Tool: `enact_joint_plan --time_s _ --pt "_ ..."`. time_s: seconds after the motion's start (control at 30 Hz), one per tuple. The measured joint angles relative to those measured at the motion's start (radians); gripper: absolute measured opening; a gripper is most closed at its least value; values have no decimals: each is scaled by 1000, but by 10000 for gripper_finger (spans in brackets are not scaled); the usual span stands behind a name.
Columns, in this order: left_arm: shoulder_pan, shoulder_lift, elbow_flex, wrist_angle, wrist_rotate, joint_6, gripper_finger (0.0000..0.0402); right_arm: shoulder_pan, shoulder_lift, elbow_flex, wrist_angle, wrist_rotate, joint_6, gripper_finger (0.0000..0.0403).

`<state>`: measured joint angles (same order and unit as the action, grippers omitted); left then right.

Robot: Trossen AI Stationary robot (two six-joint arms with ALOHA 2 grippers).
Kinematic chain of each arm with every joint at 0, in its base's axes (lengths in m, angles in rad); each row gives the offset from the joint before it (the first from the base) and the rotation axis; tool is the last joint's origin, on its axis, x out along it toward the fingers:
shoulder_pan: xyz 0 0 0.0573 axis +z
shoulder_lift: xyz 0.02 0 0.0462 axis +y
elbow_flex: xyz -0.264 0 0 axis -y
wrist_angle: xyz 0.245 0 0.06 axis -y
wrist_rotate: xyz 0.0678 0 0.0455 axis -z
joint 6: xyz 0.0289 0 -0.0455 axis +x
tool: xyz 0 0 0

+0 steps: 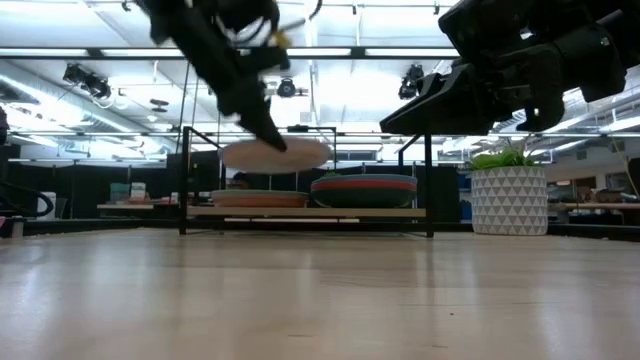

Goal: Place and stack plates onto a shelf
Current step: Stack the gray plate on top of the light blue plate on the shelf

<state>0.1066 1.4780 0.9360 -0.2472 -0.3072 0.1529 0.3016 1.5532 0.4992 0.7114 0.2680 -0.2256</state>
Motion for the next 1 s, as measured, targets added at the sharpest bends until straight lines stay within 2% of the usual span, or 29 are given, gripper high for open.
enact_joint_plan --time_s 0.27,0.57,0.73,1.0 --pt "180 0 -95 202 153 70 13 8 0 0 -8 26 25 99" --pt "279 0 -137 253 175 76 13 36 0 0 -25 29 82 99" --pt "304 0 -163 263 175 77 16 62 0 0 -25 78 92 99" --pt "336 0 -210 306 216 54 28 64 0 0 -25 82 92 99"
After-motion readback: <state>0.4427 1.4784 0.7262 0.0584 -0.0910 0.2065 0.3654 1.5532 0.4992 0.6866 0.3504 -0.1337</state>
